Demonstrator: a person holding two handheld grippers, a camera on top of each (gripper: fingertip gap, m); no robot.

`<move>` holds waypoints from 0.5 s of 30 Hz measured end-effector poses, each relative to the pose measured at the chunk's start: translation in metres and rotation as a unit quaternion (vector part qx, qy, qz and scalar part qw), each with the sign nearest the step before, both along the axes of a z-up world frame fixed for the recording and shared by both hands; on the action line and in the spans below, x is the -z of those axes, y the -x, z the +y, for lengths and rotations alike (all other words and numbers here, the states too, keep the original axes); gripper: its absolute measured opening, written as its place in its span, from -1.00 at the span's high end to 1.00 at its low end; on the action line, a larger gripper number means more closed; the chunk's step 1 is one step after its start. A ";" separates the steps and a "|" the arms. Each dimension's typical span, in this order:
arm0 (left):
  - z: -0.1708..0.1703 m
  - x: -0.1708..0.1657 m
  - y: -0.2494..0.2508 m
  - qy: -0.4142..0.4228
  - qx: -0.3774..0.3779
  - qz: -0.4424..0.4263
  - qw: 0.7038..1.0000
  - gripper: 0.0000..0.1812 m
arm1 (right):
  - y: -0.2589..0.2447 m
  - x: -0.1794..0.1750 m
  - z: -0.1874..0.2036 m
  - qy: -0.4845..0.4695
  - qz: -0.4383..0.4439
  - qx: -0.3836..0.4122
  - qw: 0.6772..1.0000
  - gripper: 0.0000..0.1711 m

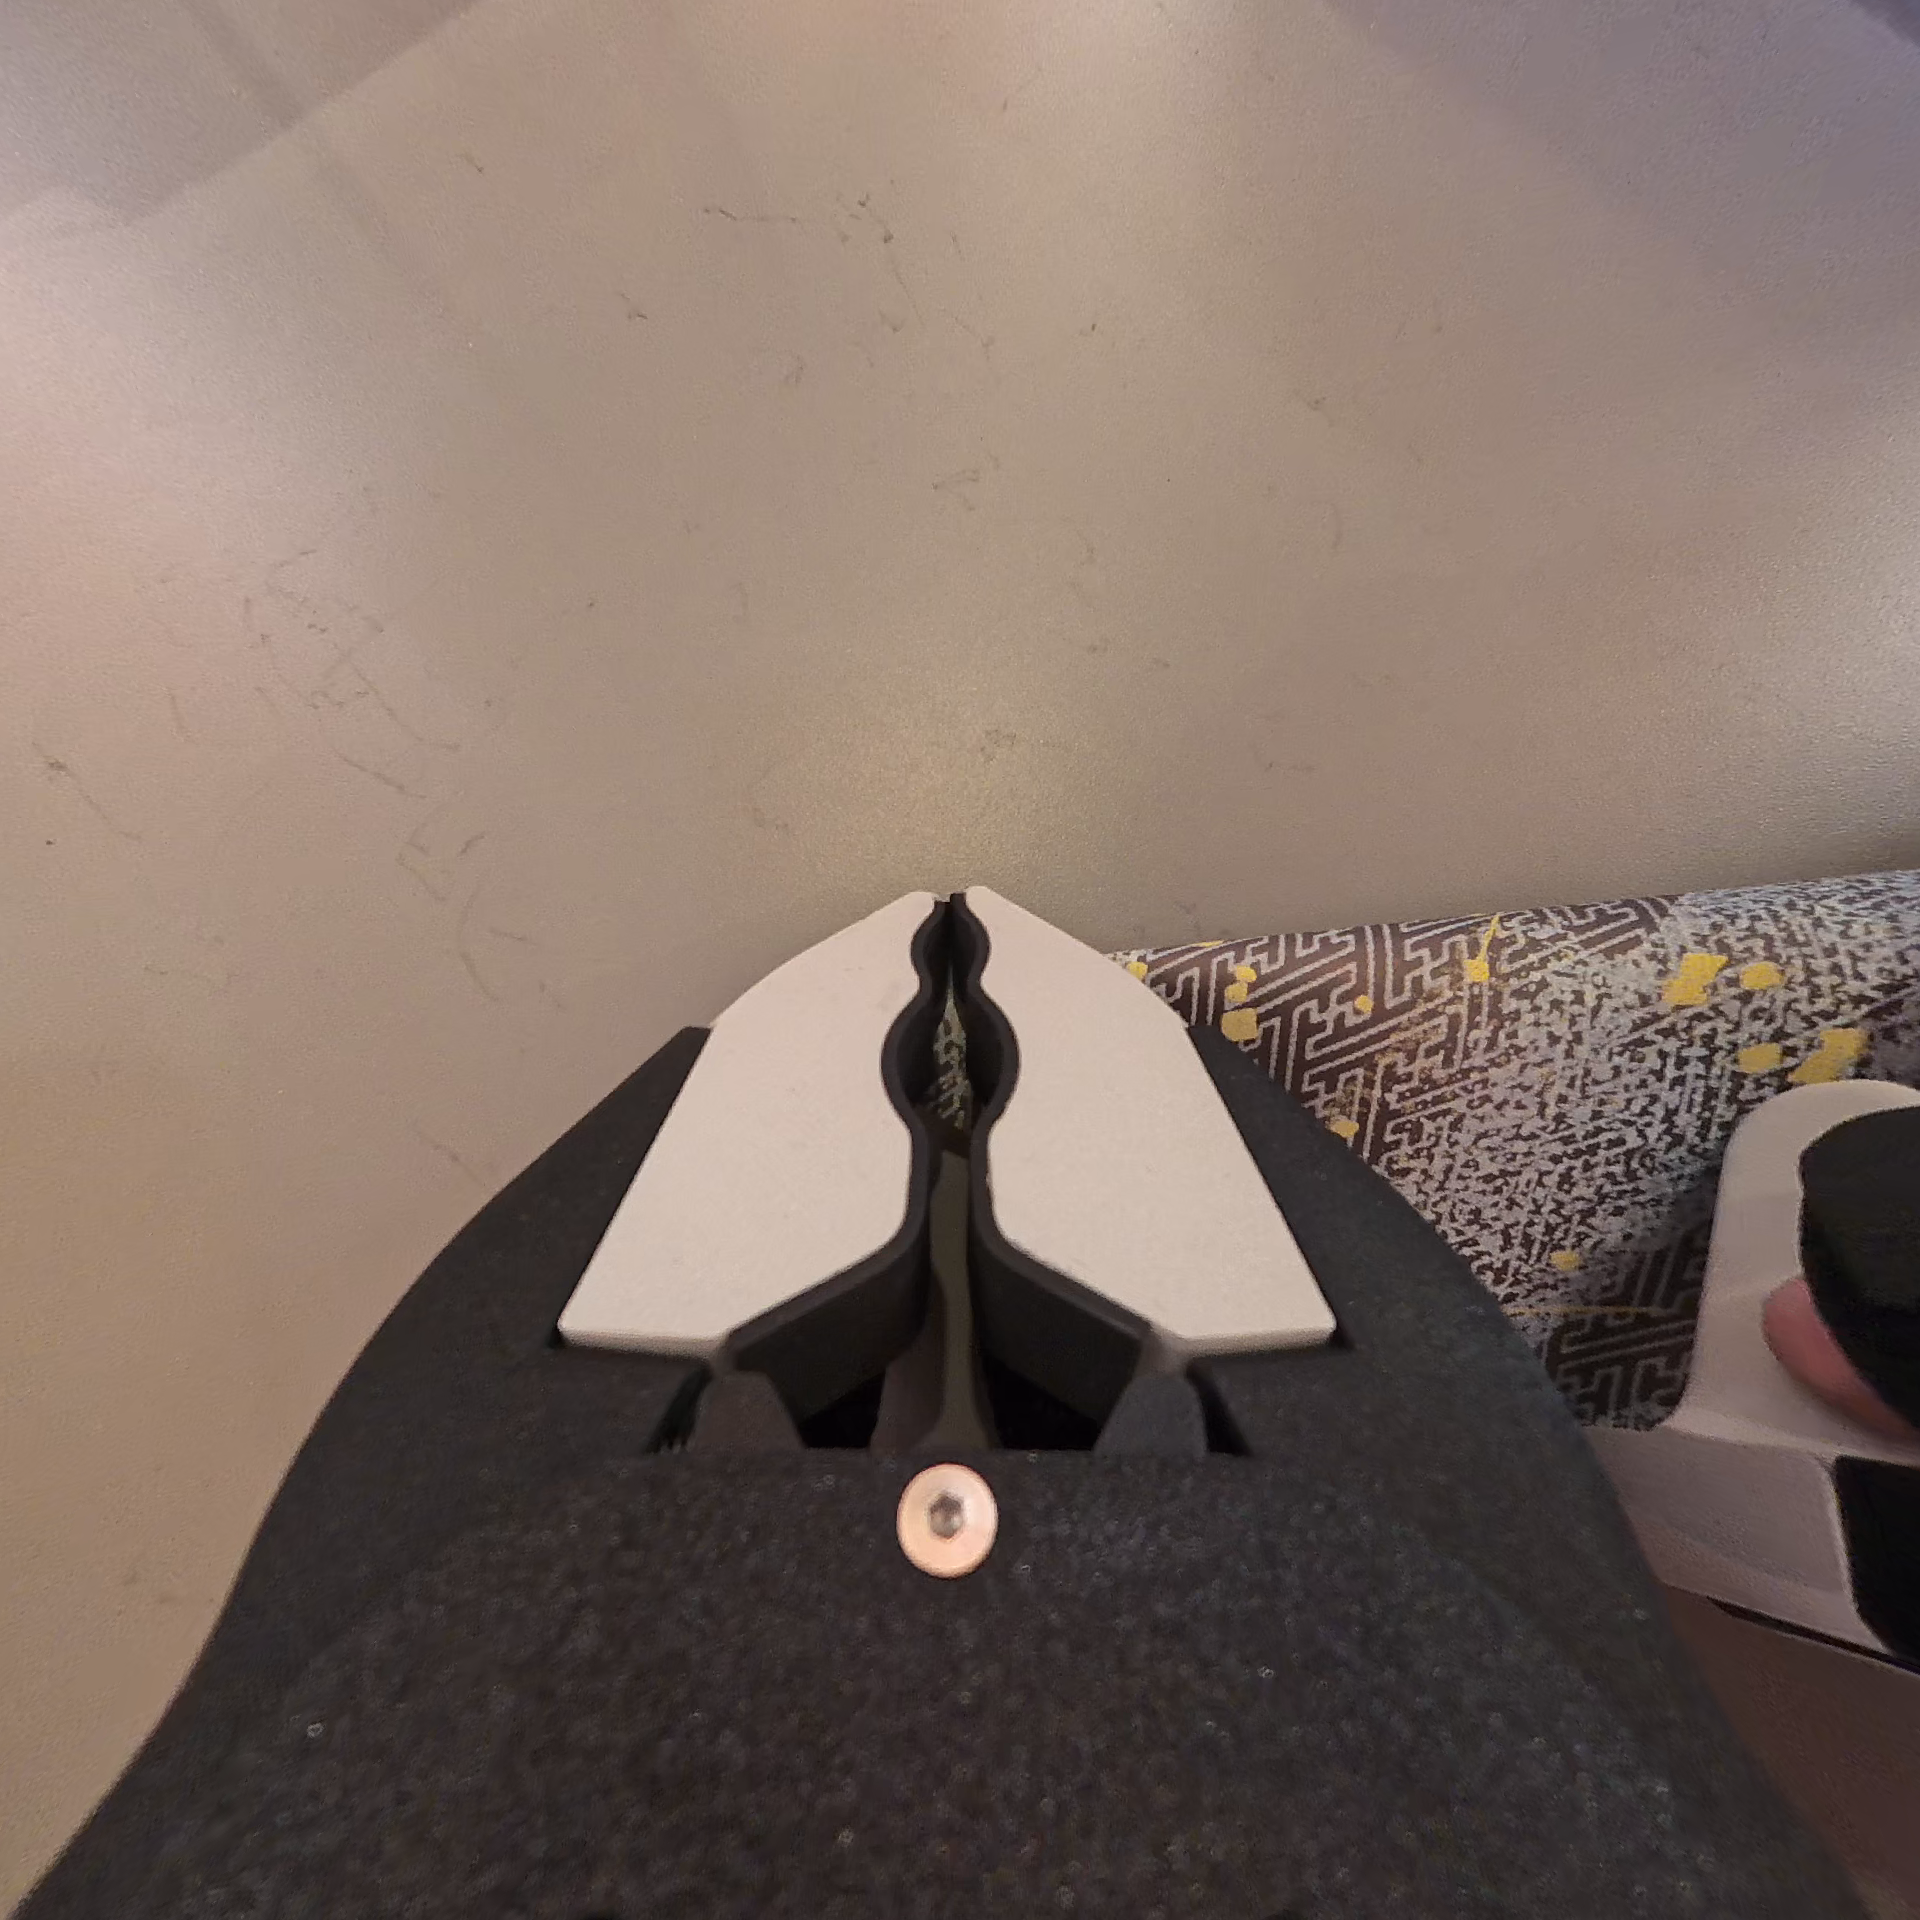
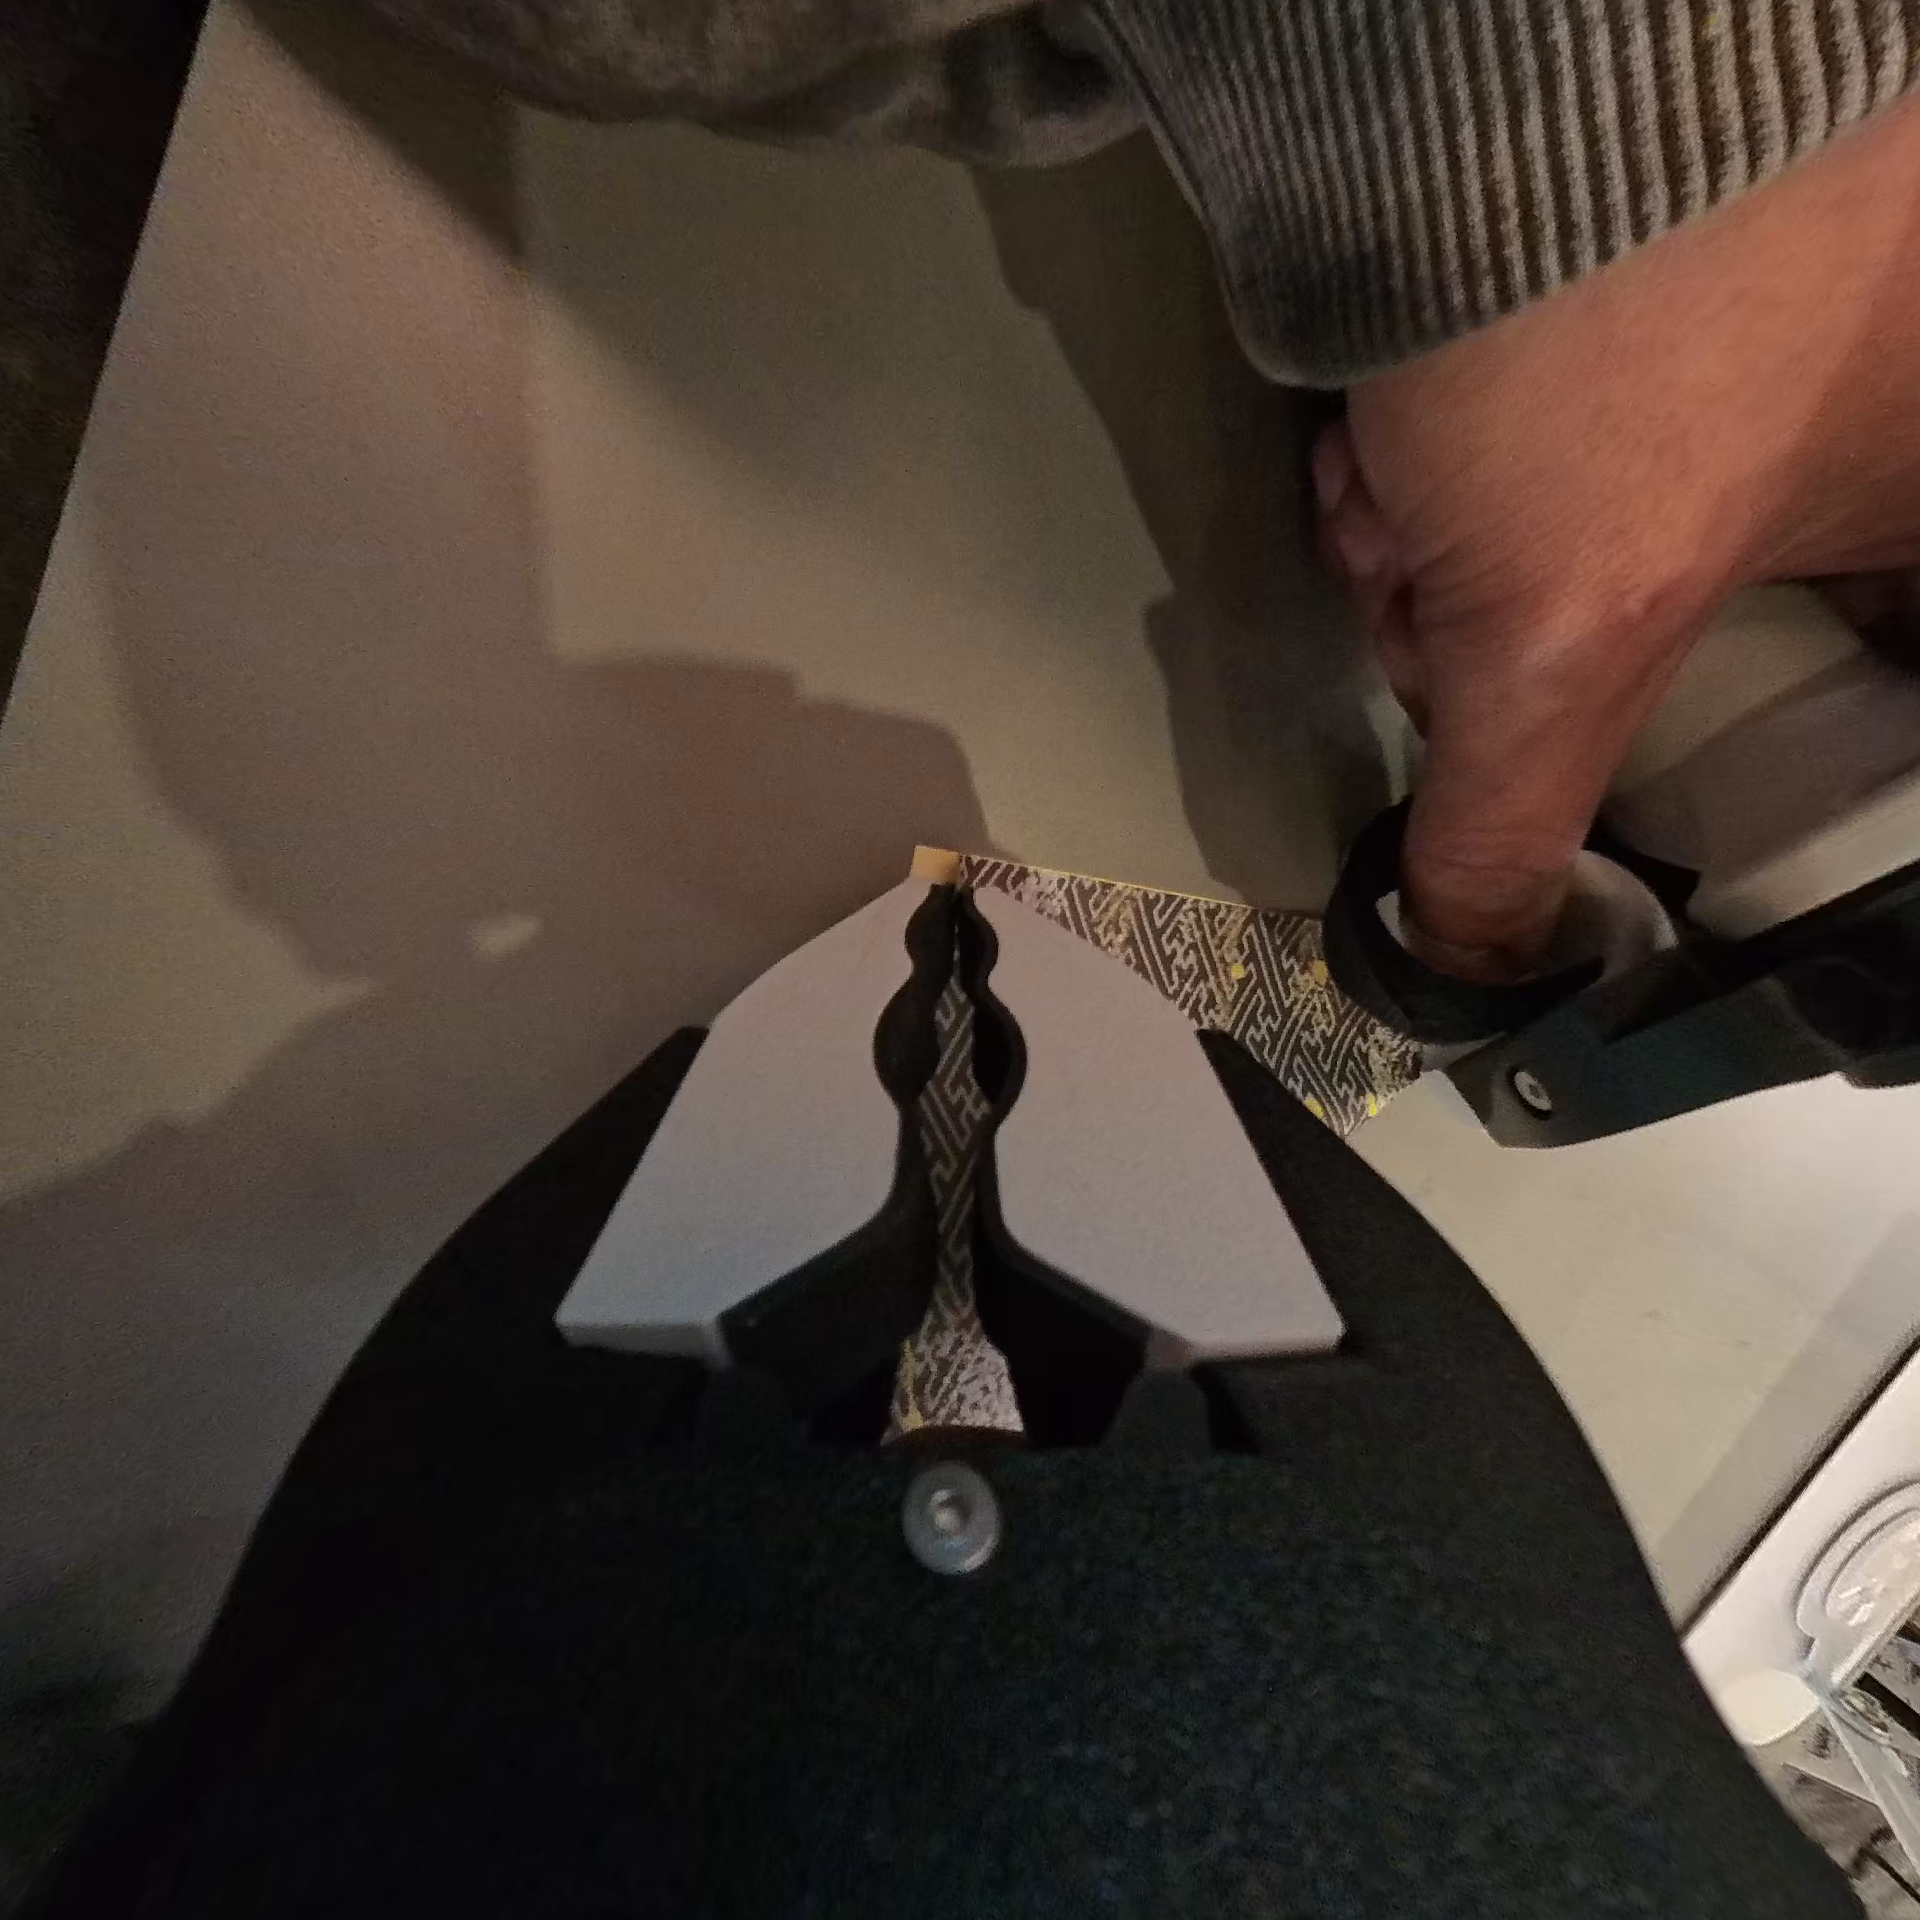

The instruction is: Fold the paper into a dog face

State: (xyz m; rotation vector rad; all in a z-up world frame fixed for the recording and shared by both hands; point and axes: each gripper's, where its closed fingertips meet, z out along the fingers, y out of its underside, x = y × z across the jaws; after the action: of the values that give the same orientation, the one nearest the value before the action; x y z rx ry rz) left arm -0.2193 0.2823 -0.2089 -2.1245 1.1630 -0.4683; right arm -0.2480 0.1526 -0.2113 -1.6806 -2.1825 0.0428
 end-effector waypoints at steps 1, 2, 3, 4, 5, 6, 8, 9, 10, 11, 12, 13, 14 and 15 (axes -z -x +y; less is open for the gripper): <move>0.000 0.000 0.000 0.000 0.000 0.000 1.000 1.00 | 0.000 0.000 -0.001 0.005 0.003 0.005 1.000 1.00; 0.000 0.000 0.000 0.000 0.000 0.000 1.000 1.00 | 0.000 0.000 -0.001 0.013 0.008 0.013 1.000 1.00; 0.000 0.000 0.000 0.000 0.000 0.000 1.000 1.00 | -0.001 0.001 -0.002 0.021 0.013 0.017 1.000 1.00; 0.000 0.000 0.000 0.000 0.000 0.000 1.000 1.00 | 0.001 0.000 -0.003 0.028 0.016 0.019 0.999 1.00; 0.000 0.000 0.000 0.000 0.000 0.000 1.000 1.00 | 0.001 0.000 -0.003 0.035 0.018 0.022 0.999 1.00; 0.000 0.000 0.000 0.000 0.000 0.000 1.000 1.00 | 0.001 0.000 -0.003 0.041 0.020 0.025 0.999 0.99; 0.000 0.000 0.000 0.000 0.000 0.000 1.000 1.00 | 0.001 0.000 -0.003 0.055 0.021 0.032 0.998 0.99; 0.000 0.000 0.000 0.000 0.000 0.000 1.000 1.00 | 0.001 0.000 -0.003 0.063 0.022 0.036 0.997 0.99; 0.000 0.000 0.000 0.000 0.000 0.000 1.000 1.00 | 0.001 -0.001 -0.003 0.069 0.024 0.041 0.997 0.96; 0.000 0.000 0.000 0.000 0.000 0.000 1.000 1.00 | 0.001 -0.001 -0.003 0.078 0.025 0.042 0.996 0.92; 0.000 0.000 0.000 0.000 0.000 0.000 1.000 1.00 | 0.001 -0.002 -0.004 0.089 0.027 0.045 0.995 0.88; 0.000 0.000 0.000 0.000 0.000 0.000 1.000 1.00 | 0.002 -0.002 -0.005 0.101 0.030 0.049 0.993 0.84; 0.000 0.000 0.000 0.000 0.000 0.000 1.000 1.00 | 0.001 -0.002 -0.006 0.112 0.031 0.055 0.992 0.82; 0.000 0.000 0.000 0.000 0.000 0.000 1.000 1.00 | 0.001 -0.002 -0.006 0.120 0.031 0.057 0.991 0.81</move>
State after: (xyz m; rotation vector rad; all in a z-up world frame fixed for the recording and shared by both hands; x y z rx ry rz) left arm -0.2192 0.2823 -0.2091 -2.1246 1.1635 -0.4684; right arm -0.2489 0.1467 -0.2096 -1.9043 -2.0998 0.3348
